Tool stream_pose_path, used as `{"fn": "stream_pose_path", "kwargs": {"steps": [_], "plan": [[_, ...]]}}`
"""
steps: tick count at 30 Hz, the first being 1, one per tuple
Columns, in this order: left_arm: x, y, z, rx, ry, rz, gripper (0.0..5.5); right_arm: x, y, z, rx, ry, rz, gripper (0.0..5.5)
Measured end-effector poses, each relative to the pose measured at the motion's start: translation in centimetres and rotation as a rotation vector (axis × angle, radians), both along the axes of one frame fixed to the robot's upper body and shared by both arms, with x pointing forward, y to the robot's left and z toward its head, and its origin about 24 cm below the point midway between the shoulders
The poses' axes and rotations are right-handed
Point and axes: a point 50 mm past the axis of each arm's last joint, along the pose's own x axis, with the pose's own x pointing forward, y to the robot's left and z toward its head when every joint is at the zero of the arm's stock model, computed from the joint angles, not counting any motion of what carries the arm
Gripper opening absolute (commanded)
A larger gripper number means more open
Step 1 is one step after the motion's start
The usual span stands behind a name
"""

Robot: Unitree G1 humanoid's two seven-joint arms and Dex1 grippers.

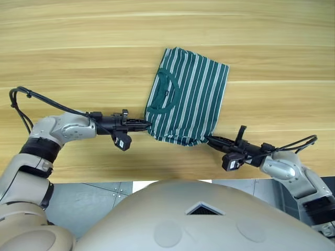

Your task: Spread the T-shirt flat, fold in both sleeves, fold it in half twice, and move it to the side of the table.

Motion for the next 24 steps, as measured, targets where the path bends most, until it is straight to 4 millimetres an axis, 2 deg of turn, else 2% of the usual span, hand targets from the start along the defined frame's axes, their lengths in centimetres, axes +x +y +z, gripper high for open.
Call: {"fn": "stream_pose_path", "kwargs": {"steps": [5,9,13,15,19,21,24], "plan": [[-1.2,0.4,-0.2,-0.085,-0.001,0.110,0.04,0.0,-0.1,0.0,0.008,-0.002,0.001,0.11],[-2.8,0.5,-0.4,-0.161,0.019,0.218,0.04,-0.8,-1.2,-0.1,-0.012,0.034,-0.026,0.11],[-5.3,-0.3,-0.8,-0.258,0.089,0.284,0.04,-2.0,-2.4,0.0,0.017,0.084,-0.096,0.11],[-6.1,-0.8,-0.9,-0.284,0.116,0.311,0.04,-1.8,-2.7,0.6,0.050,0.073,-0.115,0.11],[-7.0,-1.2,-0.9,-0.293,0.155,0.373,0.04,-1.8,-2.8,1.6,0.105,0.064,-0.134,0.11],[-7.8,-2.2,-0.9,-0.318,0.215,0.390,0.04,-2.1,-2.9,1.6,0.114,0.081,-0.143,0.11],[-7.6,-2.9,-0.7,-0.320,0.264,0.421,0.04,-1.4,-3.0,2.6,0.171,0.055,-0.180,0.11]]}}
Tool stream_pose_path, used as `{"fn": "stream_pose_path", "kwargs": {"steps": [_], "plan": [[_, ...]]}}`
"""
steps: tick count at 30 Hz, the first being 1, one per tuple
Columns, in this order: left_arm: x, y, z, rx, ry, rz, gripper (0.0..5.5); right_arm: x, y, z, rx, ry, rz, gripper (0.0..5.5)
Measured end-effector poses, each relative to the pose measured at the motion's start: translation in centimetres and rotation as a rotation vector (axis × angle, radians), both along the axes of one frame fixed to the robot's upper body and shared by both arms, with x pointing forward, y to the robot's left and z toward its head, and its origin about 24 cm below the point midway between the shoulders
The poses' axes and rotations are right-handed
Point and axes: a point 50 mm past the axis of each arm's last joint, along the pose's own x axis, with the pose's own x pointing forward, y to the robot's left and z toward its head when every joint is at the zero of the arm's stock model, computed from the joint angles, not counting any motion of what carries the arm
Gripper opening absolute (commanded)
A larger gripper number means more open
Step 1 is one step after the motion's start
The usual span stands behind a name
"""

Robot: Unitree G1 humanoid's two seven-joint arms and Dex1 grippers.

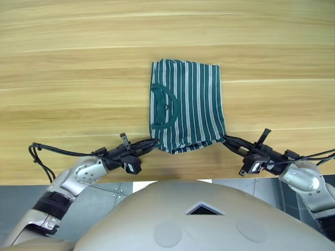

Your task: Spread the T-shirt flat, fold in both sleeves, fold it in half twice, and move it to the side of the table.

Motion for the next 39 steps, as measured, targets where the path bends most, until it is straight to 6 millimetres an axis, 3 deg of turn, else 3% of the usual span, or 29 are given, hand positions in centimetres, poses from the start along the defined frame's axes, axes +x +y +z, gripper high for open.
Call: {"fn": "stream_pose_path", "kwargs": {"steps": [2,9,16,25,29,35,39], "plan": [[1.0,-0.5,0.1,-0.015,0.007,0.059,0.04,0.9,0.2,0.5,0.022,-0.021,-0.020,0.11],[7.7,-2.1,2.8,-0.103,-0.104,0.215,0.04,5.5,0.2,1.0,0.025,-0.132,-0.129,0.11],[12.1,-2.6,3.9,-0.138,-0.084,0.293,0.04,10.5,0.7,1.4,-0.003,-0.242,-0.236,0.11],[16.5,-2.5,2.4,-0.105,-0.050,0.437,0.04,16.0,2.3,1.1,-0.019,-0.303,-0.334,0.11],[17.2,-2.7,1.1,-0.089,-0.016,0.478,0.04,17.7,3.1,0.4,-0.017,-0.301,-0.359,0.11],[18.5,-3.2,0.1,-0.105,0.037,0.530,1.19,20.1,3.7,-0.8,-0.049,-0.307,-0.423,1.33],[20.9,-3.4,1.4,-0.142,-0.001,0.587,1.70,22.3,4.5,-0.7,-0.036,-0.326,-0.487,1.88]]}}
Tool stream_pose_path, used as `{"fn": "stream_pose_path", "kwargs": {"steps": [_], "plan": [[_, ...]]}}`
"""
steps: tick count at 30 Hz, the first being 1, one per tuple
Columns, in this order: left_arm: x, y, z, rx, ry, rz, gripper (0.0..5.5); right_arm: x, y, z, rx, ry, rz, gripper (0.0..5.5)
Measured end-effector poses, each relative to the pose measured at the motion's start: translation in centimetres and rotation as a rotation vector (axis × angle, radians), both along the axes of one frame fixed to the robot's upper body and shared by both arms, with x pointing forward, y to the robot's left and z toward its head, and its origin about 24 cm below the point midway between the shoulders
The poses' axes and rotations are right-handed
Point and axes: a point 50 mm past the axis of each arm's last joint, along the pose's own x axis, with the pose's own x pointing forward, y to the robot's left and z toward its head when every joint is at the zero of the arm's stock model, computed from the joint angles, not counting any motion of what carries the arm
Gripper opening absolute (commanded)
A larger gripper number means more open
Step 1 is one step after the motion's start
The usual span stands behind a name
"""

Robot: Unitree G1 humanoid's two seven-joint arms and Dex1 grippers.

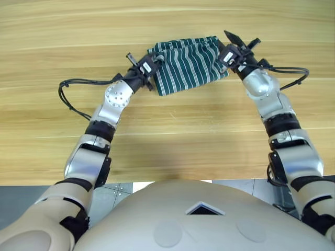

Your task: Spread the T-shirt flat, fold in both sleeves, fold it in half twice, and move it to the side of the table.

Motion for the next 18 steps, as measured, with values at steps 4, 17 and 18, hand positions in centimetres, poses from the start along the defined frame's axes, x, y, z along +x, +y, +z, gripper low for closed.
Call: {"fn": "stream_pose_path", "kwargs": {"steps": [4,17,18], "plan": [[2.9,-0.2,1.8,-0.014,-0.031,0.102,2.18,2.0,0.8,0.0,-0.020,0.009,-0.065,2.49],[2.8,9.4,3.0,-0.191,-0.194,0.610,2.18,0.7,7.1,0.5,0.101,-0.012,0.283,2.55],[1.9,9.9,2.2,-0.206,-0.185,0.620,2.18,0.7,6.9,0.4,0.112,0.008,0.284,2.55]]}}
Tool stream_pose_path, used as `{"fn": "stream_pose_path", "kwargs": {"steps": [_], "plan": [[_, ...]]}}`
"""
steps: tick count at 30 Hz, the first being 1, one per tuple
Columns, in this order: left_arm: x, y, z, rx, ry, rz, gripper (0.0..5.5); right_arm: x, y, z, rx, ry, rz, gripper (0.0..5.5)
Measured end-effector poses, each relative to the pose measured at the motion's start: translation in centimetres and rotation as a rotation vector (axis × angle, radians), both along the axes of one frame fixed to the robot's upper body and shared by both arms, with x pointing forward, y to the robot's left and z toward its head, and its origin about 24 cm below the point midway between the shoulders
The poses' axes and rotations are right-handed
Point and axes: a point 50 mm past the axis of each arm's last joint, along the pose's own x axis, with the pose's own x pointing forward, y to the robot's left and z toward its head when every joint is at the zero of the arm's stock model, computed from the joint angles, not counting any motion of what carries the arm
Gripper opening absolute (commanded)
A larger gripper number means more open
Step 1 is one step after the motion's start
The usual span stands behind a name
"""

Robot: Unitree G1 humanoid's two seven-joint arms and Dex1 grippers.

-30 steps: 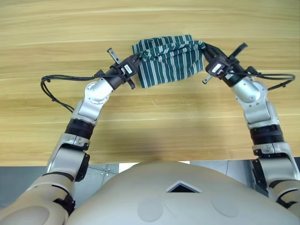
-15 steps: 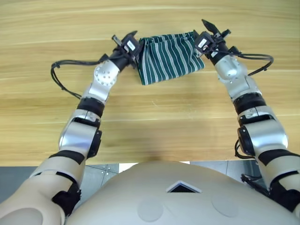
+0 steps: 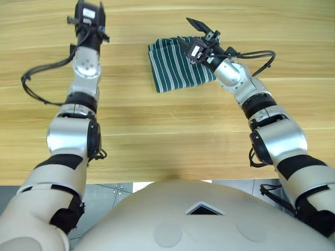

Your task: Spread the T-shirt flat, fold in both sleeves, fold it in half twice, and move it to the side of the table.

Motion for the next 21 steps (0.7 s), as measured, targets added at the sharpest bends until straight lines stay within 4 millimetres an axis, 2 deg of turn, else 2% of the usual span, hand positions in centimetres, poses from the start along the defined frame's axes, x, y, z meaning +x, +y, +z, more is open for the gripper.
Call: {"fn": "stream_pose_path", "kwargs": {"steps": [2,4,8,12,17,21], "plan": [[-2.4,1.0,-2.0,-0.036,0.010,-0.002,2.18,-0.1,-0.2,-0.5,-0.006,0.056,0.020,2.55],[-3.9,1.4,-2.9,-0.059,0.000,-0.010,2.18,0.0,-0.4,-1.0,-0.023,0.108,0.013,2.55],[-6.4,1.6,-3.6,-0.094,-0.045,-0.031,2.18,1.6,-1.6,-1.1,-0.099,0.213,-0.114,2.55],[-7.5,2.2,-3.3,-0.132,-0.069,-0.021,2.18,2.4,-3.0,-1.7,-0.137,0.313,-0.273,2.55],[-8.6,2.4,-3.6,-0.196,-0.076,-0.007,2.18,2.8,-6.6,-2.3,-0.070,0.400,-0.563,2.55],[-8.9,2.4,-3.5,-0.255,-0.098,0.012,2.18,2.4,-10.7,-2.4,-0.052,0.416,-0.780,2.55]]}}
